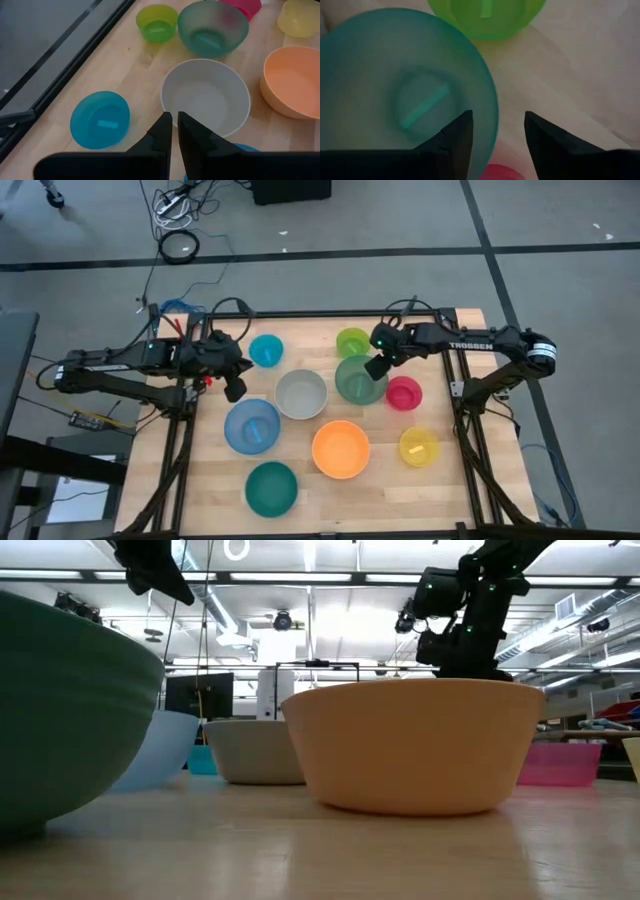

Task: Nest bowls inside each other
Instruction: Stack the green bowl on top of the blue bowl

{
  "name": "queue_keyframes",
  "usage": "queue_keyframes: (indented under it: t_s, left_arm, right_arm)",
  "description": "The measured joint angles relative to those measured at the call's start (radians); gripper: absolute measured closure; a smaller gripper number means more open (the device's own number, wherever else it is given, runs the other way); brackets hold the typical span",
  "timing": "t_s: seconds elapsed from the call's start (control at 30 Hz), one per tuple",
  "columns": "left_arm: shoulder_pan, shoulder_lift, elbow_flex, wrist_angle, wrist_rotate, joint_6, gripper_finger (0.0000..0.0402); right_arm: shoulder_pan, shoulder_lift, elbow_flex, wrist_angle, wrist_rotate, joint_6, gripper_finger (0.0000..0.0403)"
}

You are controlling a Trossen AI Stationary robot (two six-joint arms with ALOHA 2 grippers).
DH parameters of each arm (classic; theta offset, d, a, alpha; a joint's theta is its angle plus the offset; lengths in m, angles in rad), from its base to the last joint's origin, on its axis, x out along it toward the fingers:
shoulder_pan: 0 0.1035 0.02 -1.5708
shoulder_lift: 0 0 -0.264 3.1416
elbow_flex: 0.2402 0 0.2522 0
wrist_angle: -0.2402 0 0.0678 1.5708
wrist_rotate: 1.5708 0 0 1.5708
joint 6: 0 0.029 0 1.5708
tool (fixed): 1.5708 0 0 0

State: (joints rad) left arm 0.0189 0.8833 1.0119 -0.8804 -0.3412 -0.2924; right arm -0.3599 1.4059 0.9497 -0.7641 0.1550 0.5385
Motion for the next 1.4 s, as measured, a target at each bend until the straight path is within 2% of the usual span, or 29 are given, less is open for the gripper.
queue_keyframes:
  t_s: [0.27,0.67,0.8,1.0,1.03,1.23,1.33,1.4]
  left_arm:
    - [0.0,0.0,0.0,0.0,0.0,0.0,0.0362]
    - [0.0,0.0,0.0,0.0,0.0,0.0,0.0362]
    - [0.0,0.0,0.0,0.0,0.0,0.0,0.0362]
    - [0.0,0.0,0.0,0.0,0.0,0.0,0.0362]
    - [0.0,0.0,0.0,0.0,0.0,0.0,0.0362]
    - [0.0,0.0,0.0,0.0,0.0,0.0,0.0362]
    - [0.0,0.0,0.0,0.002,-0.002,0.0,0.0362]
    - [0.0,0.0,0.0,0.014,-0.002,0.0,0.0362]
  right_arm:
    - [0.0,0.0,-0.055,0.038,0.017,0.022,0.0237]
    - [0.013,0.0,-0.223,0.369,0.008,0.046,0.0244]
    - [0.012,0.0,-0.264,0.472,0.015,0.044,0.0274]
    - [-0.003,0.0,-0.276,0.48,0.02,0.02,0.0384]
    - [-0.004,0.0,-0.276,0.481,0.017,0.01,0.0392]
    - [-0.021,-0.014,-0.276,0.476,0.001,-0.022,0.0399]
    - [-0.022,-0.059,-0.254,0.464,-0.003,-0.047,0.0401]
    - [-0.022,-0.109,-0.22,0.462,-0.04,-0.048,0.0401]
